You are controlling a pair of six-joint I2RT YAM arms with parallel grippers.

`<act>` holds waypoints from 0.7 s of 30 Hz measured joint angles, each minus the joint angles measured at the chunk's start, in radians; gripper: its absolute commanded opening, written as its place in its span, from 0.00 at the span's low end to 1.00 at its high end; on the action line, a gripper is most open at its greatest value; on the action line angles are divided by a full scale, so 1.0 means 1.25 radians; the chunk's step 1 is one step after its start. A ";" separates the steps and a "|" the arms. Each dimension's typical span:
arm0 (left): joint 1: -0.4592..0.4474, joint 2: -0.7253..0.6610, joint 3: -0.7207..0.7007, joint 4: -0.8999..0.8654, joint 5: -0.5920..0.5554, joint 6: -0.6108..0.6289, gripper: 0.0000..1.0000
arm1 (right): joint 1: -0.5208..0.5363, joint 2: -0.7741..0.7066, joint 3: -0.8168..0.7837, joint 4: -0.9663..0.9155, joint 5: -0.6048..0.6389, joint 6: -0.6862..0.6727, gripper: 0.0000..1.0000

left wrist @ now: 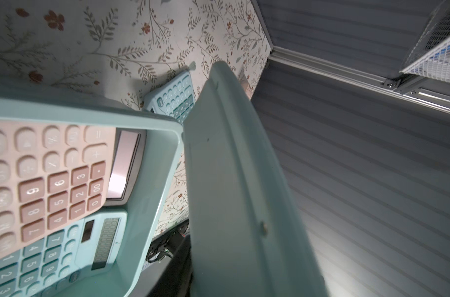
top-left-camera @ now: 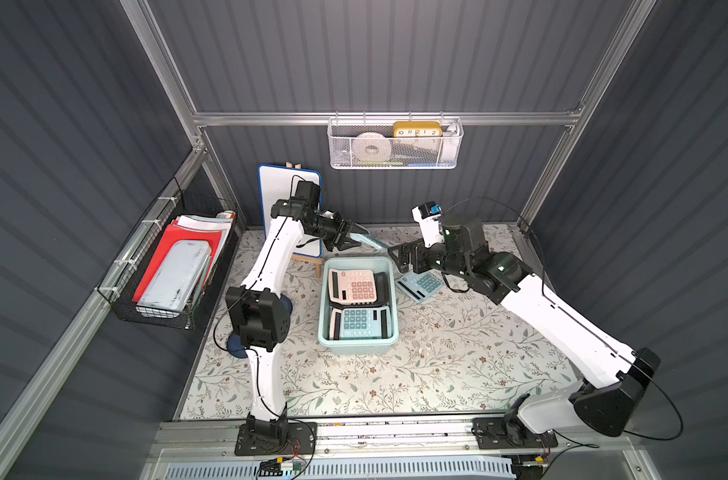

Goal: Put the calculator in the storage box
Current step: Adjust the calculator.

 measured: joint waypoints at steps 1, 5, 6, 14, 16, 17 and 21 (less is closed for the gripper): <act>0.000 0.000 0.000 0.007 -0.014 -0.004 0.40 | -0.013 0.000 0.000 -0.012 -0.014 0.035 0.99; 0.000 -0.004 0.000 0.030 -0.082 -0.013 0.40 | -0.097 -0.006 -0.036 -0.009 -0.103 0.184 0.99; 0.000 -0.008 -0.004 0.038 -0.099 -0.014 0.40 | -0.122 -0.011 -0.061 0.007 -0.129 0.224 0.99; 0.000 -0.103 -0.099 0.137 -0.212 -0.015 0.40 | -0.227 -0.011 -0.156 0.096 -0.249 0.461 0.99; 0.000 -0.125 -0.125 0.166 -0.229 -0.016 0.40 | -0.233 -0.010 -0.156 0.125 -0.269 0.507 0.99; 0.000 -0.135 -0.138 0.183 -0.237 -0.017 0.40 | -0.235 -0.007 -0.156 0.143 -0.282 0.535 0.99; 0.000 -0.169 -0.194 0.251 -0.264 -0.025 0.40 | -0.251 0.028 -0.156 0.227 -0.334 0.649 0.99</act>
